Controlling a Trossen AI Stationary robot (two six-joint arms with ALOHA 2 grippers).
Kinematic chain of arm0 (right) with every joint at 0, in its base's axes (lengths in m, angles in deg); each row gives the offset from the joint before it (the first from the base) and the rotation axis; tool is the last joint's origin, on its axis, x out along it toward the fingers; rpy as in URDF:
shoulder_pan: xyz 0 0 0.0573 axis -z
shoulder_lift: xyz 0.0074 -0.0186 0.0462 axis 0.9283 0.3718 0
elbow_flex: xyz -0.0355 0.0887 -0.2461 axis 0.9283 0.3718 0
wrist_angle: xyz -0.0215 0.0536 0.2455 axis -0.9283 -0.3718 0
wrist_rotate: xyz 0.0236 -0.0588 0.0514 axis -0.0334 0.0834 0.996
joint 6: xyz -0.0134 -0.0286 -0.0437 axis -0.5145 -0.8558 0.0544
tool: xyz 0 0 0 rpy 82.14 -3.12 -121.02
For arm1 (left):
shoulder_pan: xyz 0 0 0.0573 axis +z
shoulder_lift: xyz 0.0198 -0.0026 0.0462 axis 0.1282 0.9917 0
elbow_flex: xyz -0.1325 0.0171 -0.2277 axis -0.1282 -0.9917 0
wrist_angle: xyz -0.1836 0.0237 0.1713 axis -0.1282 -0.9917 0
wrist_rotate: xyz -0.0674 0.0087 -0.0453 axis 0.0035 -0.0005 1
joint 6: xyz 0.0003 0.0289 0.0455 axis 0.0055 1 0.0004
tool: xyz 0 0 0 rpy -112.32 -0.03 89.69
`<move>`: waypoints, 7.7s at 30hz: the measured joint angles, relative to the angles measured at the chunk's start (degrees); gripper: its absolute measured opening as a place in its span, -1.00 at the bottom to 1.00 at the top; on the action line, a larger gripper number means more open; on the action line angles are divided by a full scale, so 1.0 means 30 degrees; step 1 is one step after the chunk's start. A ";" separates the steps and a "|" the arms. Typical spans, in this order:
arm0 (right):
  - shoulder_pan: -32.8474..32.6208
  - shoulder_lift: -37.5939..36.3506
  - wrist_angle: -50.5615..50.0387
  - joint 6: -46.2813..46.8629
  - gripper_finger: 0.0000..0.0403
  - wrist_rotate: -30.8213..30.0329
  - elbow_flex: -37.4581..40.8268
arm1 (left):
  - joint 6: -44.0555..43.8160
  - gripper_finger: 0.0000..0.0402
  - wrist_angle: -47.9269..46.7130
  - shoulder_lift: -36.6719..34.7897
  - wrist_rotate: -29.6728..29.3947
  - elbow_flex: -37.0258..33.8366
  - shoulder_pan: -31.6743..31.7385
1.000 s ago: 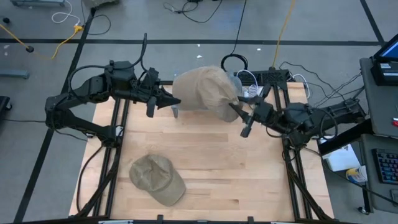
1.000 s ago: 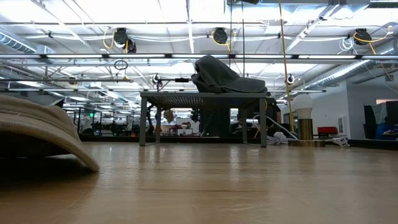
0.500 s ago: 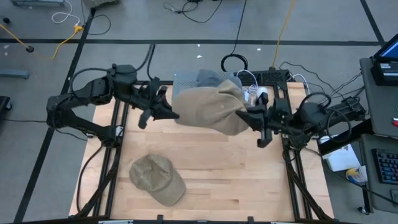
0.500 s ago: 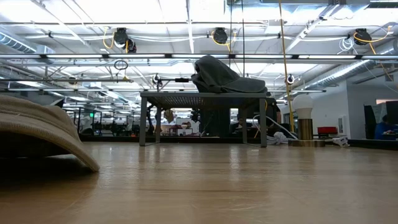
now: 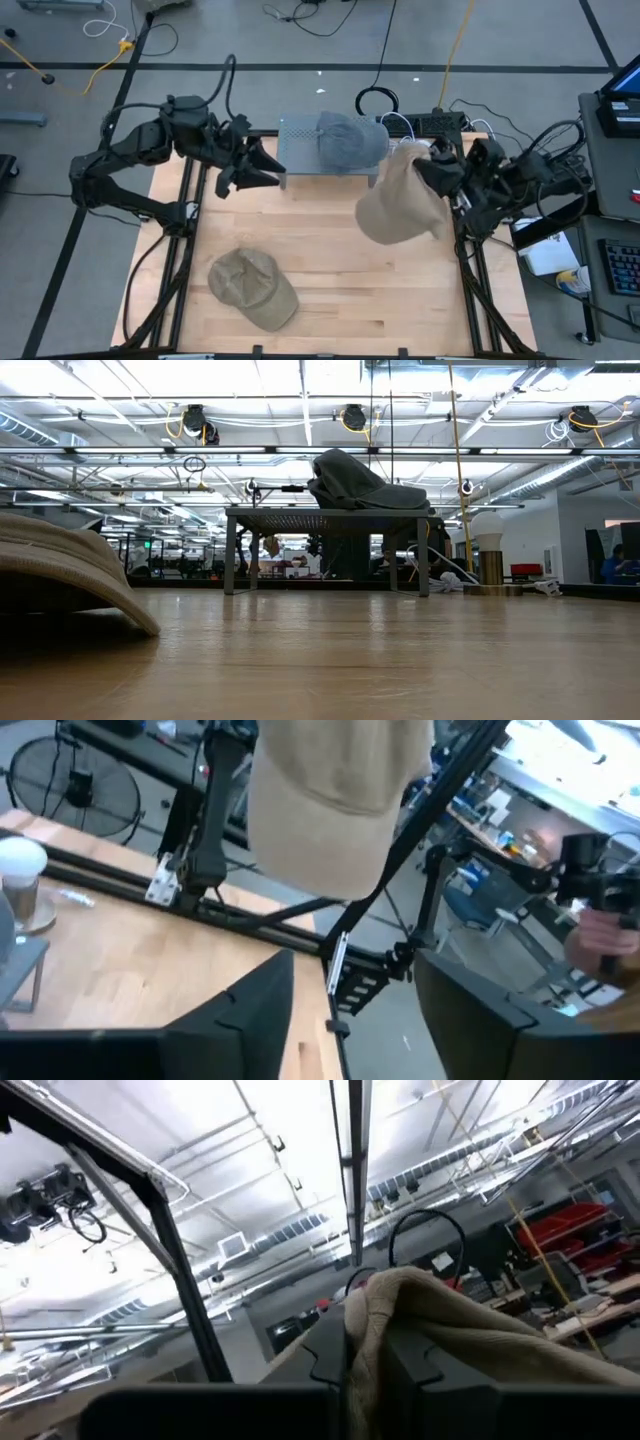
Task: Pick & Place hat
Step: Put the top brown cap on the shelf
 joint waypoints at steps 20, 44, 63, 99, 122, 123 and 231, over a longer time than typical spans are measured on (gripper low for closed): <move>0.9426 0.4204 0.1474 0.0019 -0.93 0.5022 -0.0101 | -0.0183 0.24 0.4866 -0.1320 0.0360 0.0000 0.0078; 1.5359 1.7563 -0.0322 0.3416 -0.93 1.2471 -1.0724 | 0.0055 0.26 0.4756 -0.1366 0.0428 0.0000 0.0078; 1.5658 1.7994 -0.8346 0.5133 -0.93 1.1209 -1.0709 | 0.0165 0.26 0.4749 -0.1366 0.0421 0.0000 0.0078; 1.5677 1.6688 -1.7086 -0.7175 -0.76 0.8178 -1.0702 | 0.0589 0.26 0.4325 -0.1337 0.0355 0.0000 0.0078; 1.5516 1.4706 -1.4964 -0.9334 0.04 0.7330 -1.0687 | 0.0791 0.26 0.4147 -0.1229 0.0348 0.0000 0.0078; 1.5489 1.4693 -1.4050 -0.9739 0.04 0.7782 -1.0687 | 0.0845 0.26 0.4156 -0.1200 0.0344 0.0000 0.0080; 1.4636 0.3720 -2.1562 -1.0984 -0.01 0.9211 -1.0687 | -1.1763 -0.91 -1.2379 0.4613 -1.3087 -0.2642 1.1923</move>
